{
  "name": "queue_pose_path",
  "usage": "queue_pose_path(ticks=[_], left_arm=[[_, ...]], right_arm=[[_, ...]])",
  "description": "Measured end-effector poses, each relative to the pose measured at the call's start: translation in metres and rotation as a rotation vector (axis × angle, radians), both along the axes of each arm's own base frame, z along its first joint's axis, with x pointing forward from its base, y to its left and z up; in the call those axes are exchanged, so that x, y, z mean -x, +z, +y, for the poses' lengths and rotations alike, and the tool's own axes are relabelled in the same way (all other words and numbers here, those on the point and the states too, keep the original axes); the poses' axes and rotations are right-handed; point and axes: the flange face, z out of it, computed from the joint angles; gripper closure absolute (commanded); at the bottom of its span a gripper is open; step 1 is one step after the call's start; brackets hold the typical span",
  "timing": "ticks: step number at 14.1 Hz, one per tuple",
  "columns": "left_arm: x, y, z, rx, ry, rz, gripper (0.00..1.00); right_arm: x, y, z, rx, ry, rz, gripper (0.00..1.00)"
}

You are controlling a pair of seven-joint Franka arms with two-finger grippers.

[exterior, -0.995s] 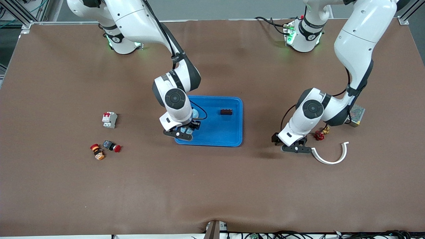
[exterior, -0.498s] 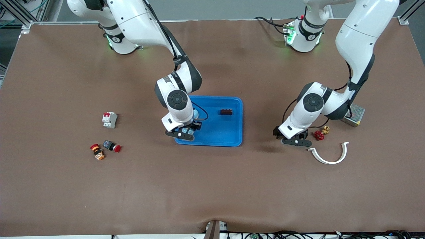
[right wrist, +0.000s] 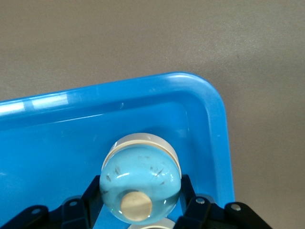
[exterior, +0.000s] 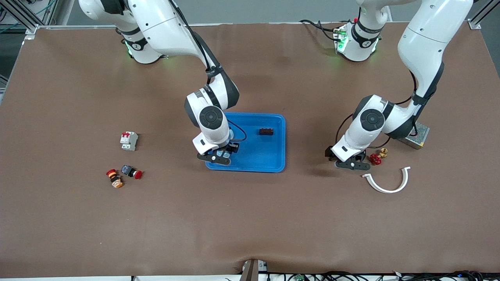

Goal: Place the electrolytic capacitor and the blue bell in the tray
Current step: 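Release the bell with the right gripper while the left gripper grasps capacitor, then carry the capacitor to the tray with the left gripper while the right gripper retracts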

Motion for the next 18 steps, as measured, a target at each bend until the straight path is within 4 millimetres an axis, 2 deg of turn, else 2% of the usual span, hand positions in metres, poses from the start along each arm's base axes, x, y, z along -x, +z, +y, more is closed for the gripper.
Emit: queue_pose_path(ticks=[1,2,4,7,8,10,12,13,15,18], left_arm=[[0.000,0.001,0.000,0.000,-0.001,-0.001,0.00],[0.000,0.002,0.000,-0.001,-0.001,-0.002,0.00],[0.002,0.002,0.000,-0.002,-0.002,-0.001,0.00],[0.005,0.000,0.001,-0.008,-0.003,0.010,0.20],[0.007,-0.002,0.001,-0.015,-0.002,0.021,0.31],[0.008,-0.002,0.003,-0.027,-0.001,0.035,0.66],[0.009,0.000,0.003,-0.034,0.000,0.039,0.96],[0.008,0.002,0.003,-0.035,-0.001,0.038,1.00],[0.008,0.002,0.004,-0.039,0.002,0.039,1.00],[0.009,0.003,0.006,-0.053,0.049,0.057,1.00]], right_arm=[[0.000,0.000,0.000,-0.001,0.000,-0.002,0.22],[0.000,0.000,0.000,-0.002,0.000,-0.002,0.00],[0.000,0.000,0.000,-0.002,0.000,-0.002,0.00],[0.001,0.001,0.004,-0.004,0.006,-0.003,0.00],[0.002,0.003,0.005,-0.003,0.008,0.000,0.00],[0.004,0.012,0.006,0.010,0.012,0.033,0.00],[0.004,0.040,0.003,0.012,0.028,0.061,0.00],[0.003,0.059,-0.001,0.010,0.039,0.073,0.00],[0.001,0.098,-0.011,-0.004,0.048,0.083,0.00],[0.006,0.145,-0.020,-0.020,0.057,0.104,0.00]])
